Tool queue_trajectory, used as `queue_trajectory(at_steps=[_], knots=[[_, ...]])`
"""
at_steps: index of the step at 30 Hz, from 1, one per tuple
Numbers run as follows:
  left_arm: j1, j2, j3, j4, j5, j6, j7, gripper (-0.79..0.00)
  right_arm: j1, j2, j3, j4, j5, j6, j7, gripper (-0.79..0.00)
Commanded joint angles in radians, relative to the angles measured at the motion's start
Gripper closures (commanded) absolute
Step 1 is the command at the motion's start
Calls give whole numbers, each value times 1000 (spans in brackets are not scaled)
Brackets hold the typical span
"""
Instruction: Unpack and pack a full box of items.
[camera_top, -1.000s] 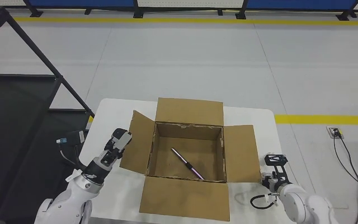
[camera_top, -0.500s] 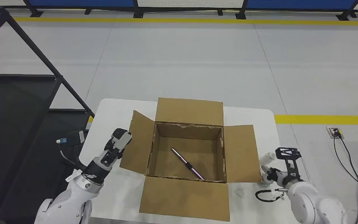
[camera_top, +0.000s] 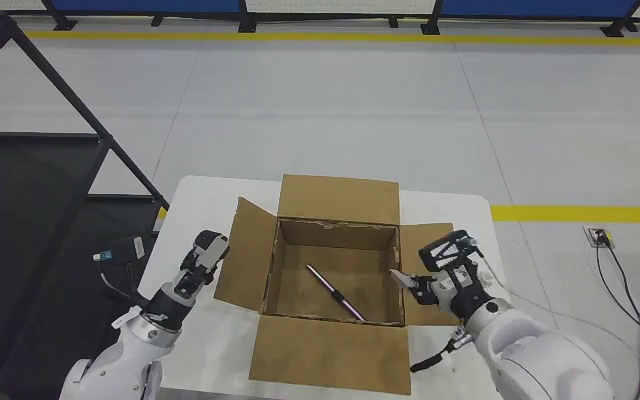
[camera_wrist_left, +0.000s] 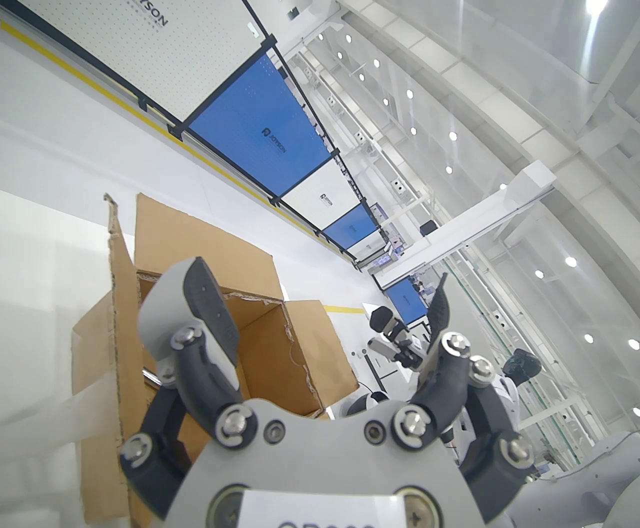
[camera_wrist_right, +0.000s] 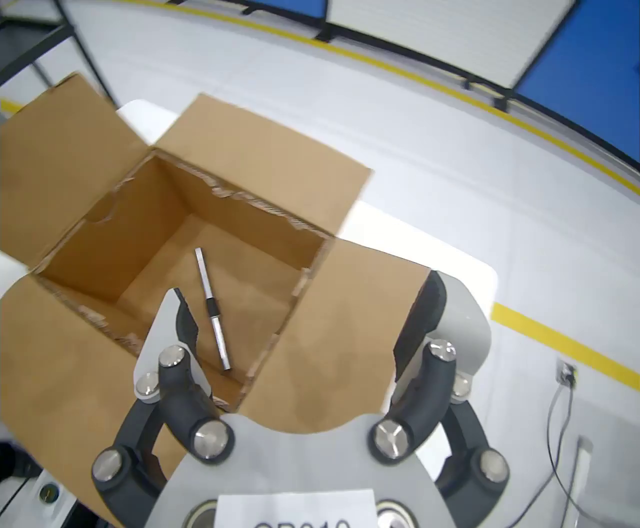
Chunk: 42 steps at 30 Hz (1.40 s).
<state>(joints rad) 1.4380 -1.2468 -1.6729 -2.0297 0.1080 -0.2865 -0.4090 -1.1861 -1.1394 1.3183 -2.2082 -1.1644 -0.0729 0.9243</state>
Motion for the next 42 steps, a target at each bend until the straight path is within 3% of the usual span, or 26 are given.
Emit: queue_trajectory(at_steps=[1,8,14,23,29,31,42], knots=[[14,1,-18,1,-17,-4,15,-785,145,-13,-115,112,34,-29,77,-785],[27,3,-39,1,-33,-13,16,-785,468,-87,-408,475,167,7,207,-785],[27,3,-39,1,-33,-13,16,-785,612,-156,-571,731,250,42,211,-785],[27,3,-39,1,-33,-13,16,-785,679,-227,-702,907,264,90,200,-785],[27,3,-39,1,-33,-13,16,-785,709,-267,-764,996,232,129,231,-631],[27,3,-39,1,-33,-13,16,-785,717,-281,-777,1029,232,133,228,-533],[27,3,-39,1,-33,-13,16,-785,755,-348,-816,1209,242,143,198,-422]])
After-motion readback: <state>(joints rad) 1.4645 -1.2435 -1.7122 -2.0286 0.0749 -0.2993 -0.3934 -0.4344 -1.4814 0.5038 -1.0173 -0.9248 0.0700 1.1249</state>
